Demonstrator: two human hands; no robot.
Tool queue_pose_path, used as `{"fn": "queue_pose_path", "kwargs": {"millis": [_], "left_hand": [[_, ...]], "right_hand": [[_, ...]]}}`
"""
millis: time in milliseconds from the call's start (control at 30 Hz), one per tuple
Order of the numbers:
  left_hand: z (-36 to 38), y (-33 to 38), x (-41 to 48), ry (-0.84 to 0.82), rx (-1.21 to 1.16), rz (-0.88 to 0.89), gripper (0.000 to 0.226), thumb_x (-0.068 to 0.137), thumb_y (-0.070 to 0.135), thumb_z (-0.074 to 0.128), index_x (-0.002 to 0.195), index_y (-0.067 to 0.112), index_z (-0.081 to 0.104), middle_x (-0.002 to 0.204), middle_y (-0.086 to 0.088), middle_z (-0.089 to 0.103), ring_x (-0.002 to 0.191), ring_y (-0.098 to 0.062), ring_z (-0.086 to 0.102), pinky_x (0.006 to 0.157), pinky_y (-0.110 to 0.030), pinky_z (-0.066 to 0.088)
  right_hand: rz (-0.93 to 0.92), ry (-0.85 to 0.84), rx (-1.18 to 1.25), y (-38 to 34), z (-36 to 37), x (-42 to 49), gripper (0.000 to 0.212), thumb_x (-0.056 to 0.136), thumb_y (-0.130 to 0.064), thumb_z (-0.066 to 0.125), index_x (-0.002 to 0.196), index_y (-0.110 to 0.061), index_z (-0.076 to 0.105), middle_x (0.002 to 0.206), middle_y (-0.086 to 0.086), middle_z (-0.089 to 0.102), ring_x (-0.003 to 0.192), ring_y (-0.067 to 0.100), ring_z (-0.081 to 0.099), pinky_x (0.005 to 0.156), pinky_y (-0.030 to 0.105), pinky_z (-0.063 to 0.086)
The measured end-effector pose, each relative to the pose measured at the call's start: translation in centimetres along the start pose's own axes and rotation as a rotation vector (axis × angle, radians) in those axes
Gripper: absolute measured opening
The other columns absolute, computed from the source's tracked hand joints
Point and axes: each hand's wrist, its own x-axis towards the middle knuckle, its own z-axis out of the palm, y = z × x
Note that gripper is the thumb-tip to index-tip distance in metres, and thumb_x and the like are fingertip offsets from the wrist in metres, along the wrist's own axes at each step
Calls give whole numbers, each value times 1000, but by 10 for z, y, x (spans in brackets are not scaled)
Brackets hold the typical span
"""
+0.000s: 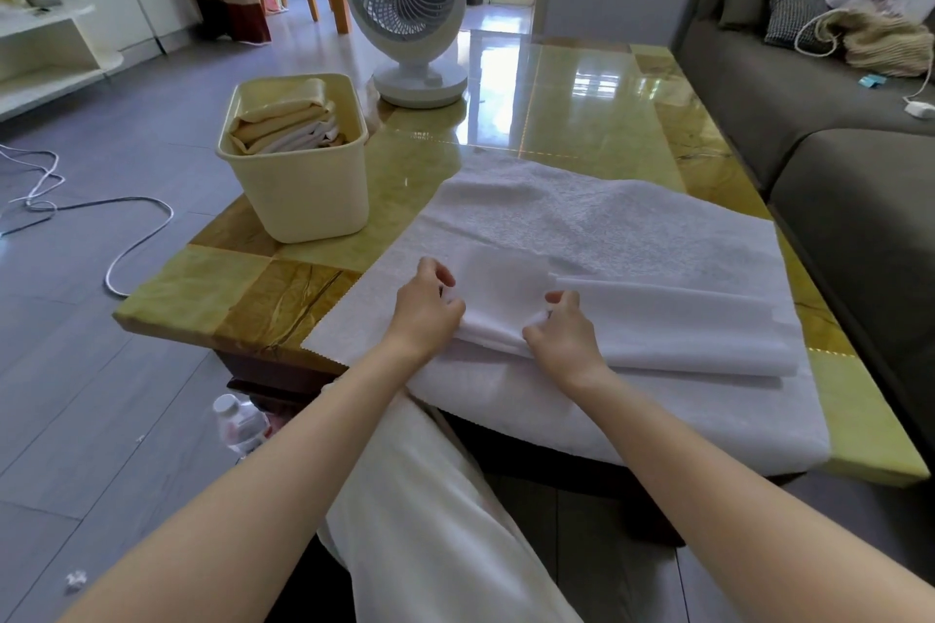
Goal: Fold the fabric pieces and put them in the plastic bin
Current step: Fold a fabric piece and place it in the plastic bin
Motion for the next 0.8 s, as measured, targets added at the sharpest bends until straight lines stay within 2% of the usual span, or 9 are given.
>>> {"fn": "queue_pose_path", "kwargs": {"millis": [67,167,233,300,367,467,667,733,800], "left_hand": [[-9,2,3,37,71,104,21,89,2,45,108,9,53,98,-4,51,88,-19,49,61,-19,37],[-28,-5,7,102,190,189,35,90,-2,40,120,10,55,117,-9,50,105,-20,51,82,-14,33],[-42,-19,6,122,236,175,39,92,-3,37,126,9,53,122,-12,47,110,-24,50,88,-18,33],[-54,-36,4,123,274,134,41,93,-3,37,129,9,51,122,-14,47,111,-28,50,94,-26,36],[-61,-54,3,102,297,77,42,94,-1,37,132,10,49,124,-15,46,114,-29,49,95,-26,34],[-66,-73,-2,57,326,9,42,96,4,37,136,13,46,128,-15,42,119,-29,44,99,-27,32],[-66,-81,-7,20,590,40,42,99,12,35,140,20,41,125,-12,38,119,-28,33,106,-36,31],[-66,-76,-6,24,666,38,43,97,9,36,139,19,42,127,-12,37,119,-29,32,104,-35,31],[-63,-67,-5,59,735,68,46,91,1,39,134,18,45,127,-12,38,119,-29,33,101,-34,29]], "right_hand": [[-38,2,35,-6,7,0,43,91,-5,48,132,-4,34,115,14,52,94,21,50,70,22,36],[-115,-24,17,-22,23,-1,41,92,-6,48,131,-6,39,102,9,51,91,20,50,73,20,34],[-168,-77,-70,-34,35,-3,39,93,-6,45,132,-5,46,112,13,58,104,25,55,81,20,37],[-208,-127,-151,-41,46,-6,38,94,-7,43,130,-4,52,125,13,59,118,26,53,98,24,36],[-221,-160,-171,-44,56,-10,37,94,-8,43,129,-5,54,127,13,59,120,26,53,103,27,36],[-247,-173,-216,-45,68,-14,38,93,-10,44,130,-6,54,125,13,60,119,26,53,102,28,37],[-299,-172,-335,-39,67,-16,36,94,-18,45,128,-17,56,120,12,54,110,29,53,94,29,40],[-322,-155,-399,-35,60,-17,34,95,-24,45,126,-20,57,120,10,51,112,29,51,95,33,42],[-345,-130,-484,-29,47,-17,34,96,-27,45,128,-19,56,129,8,48,120,27,45,97,35,40]]}}
